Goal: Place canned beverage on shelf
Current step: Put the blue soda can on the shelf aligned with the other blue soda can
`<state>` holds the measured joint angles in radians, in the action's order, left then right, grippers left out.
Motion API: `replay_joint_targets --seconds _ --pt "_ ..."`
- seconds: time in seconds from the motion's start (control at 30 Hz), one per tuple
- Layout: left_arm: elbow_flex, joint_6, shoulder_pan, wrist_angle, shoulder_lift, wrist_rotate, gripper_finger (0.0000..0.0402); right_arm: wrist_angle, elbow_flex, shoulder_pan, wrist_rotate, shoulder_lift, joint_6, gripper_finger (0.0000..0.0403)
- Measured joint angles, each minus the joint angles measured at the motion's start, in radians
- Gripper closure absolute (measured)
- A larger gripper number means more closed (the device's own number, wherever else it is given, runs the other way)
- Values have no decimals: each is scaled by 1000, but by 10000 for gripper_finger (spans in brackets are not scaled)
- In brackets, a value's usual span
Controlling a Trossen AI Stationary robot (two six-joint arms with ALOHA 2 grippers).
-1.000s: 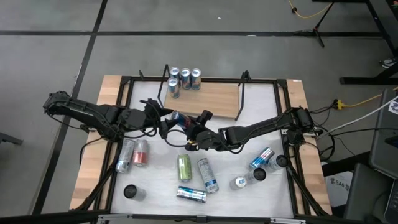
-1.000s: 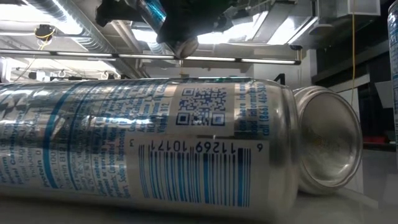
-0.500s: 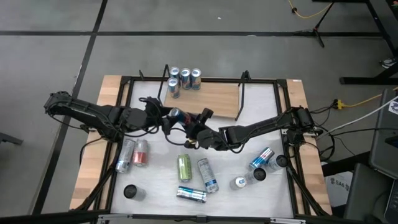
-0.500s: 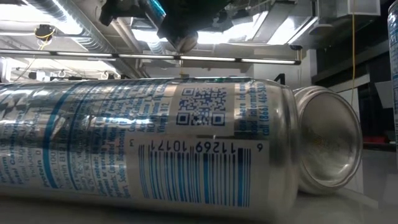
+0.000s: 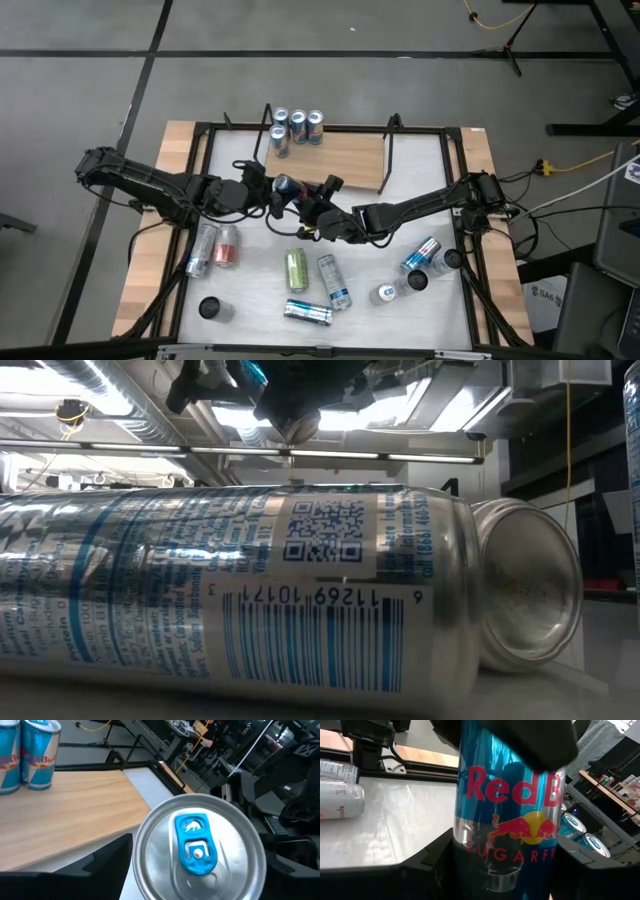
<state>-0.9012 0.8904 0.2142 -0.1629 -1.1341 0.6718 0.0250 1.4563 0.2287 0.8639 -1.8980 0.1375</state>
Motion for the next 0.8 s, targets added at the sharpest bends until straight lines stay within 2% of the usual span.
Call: replay_joint_targets --seconds 0.3,0.53,0.8 --pt "0 27 0 6 -5 21 143 -4 0 -1 22 0 2 182" --pt "0 16 0 36 -5 28 147 -2 0 1 79 -1 2 182" --pt "0 13 0 51 -5 44 151 0 2 0 76 -1 -1 182"
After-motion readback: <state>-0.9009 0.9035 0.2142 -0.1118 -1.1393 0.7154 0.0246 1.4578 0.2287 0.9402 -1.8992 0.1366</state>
